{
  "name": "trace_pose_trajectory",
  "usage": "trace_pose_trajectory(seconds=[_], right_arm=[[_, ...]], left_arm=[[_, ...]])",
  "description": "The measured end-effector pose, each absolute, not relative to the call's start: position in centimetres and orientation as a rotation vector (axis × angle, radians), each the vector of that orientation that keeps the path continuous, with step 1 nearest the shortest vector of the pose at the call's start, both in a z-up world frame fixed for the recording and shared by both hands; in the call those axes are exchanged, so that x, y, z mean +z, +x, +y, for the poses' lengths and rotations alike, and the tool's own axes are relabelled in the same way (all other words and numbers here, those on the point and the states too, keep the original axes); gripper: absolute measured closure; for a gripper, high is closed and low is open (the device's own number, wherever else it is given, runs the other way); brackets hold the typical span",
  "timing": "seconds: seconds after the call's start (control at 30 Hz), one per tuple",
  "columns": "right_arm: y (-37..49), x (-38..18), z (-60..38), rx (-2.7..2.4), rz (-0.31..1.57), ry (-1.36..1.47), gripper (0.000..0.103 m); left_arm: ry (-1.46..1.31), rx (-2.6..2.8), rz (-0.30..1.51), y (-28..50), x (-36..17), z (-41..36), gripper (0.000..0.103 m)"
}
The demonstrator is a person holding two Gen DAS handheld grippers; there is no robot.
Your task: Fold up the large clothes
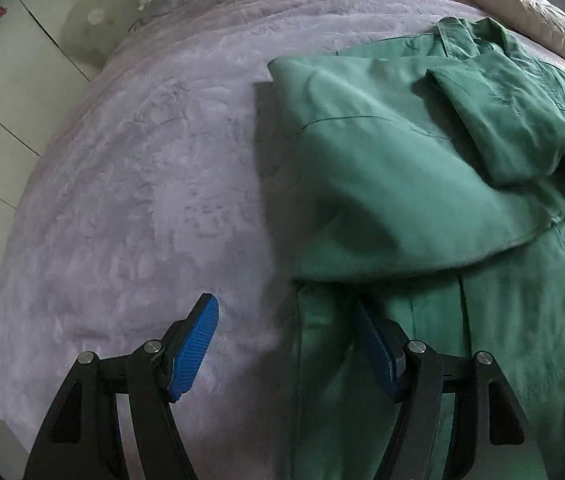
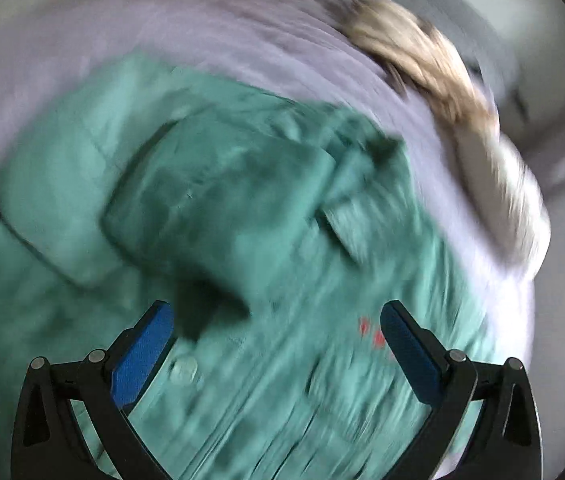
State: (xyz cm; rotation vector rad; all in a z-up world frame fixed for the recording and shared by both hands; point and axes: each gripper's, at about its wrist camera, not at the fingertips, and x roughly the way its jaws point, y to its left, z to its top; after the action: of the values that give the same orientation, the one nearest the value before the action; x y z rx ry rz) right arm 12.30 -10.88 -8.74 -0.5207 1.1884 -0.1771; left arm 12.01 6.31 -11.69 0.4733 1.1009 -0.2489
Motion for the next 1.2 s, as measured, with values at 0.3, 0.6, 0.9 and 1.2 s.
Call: trace_pose_trajectory(seconds=[0.3, 0.6, 0.9, 1.2], right_arm=[[15.1, -6.1, -17.1, -0.305, 1.091, -0.098, 0.094], [6.5, -14.1, -30.4, -0.191, 0.834, 1.446, 0.042], [2.6, -13.6, -28.7, -0.096, 0.751, 1.645, 0.024], [14.3, -15.4, -10.9, 0.256, 1.061, 1.419, 0.025]], left_arm=[[0.17, -0.135, 1.07, 14.1, -12.1, 10.3, 0.029], [0.167, -0.256, 1.113, 14.8, -10.9, 11.6, 0.024], [0.108, -0.438, 1.19, 17.3, -6.6, 14.3, 0.024], [0.137, -0.535, 1.348, 27.7, -12.9, 8.2, 0.024]])
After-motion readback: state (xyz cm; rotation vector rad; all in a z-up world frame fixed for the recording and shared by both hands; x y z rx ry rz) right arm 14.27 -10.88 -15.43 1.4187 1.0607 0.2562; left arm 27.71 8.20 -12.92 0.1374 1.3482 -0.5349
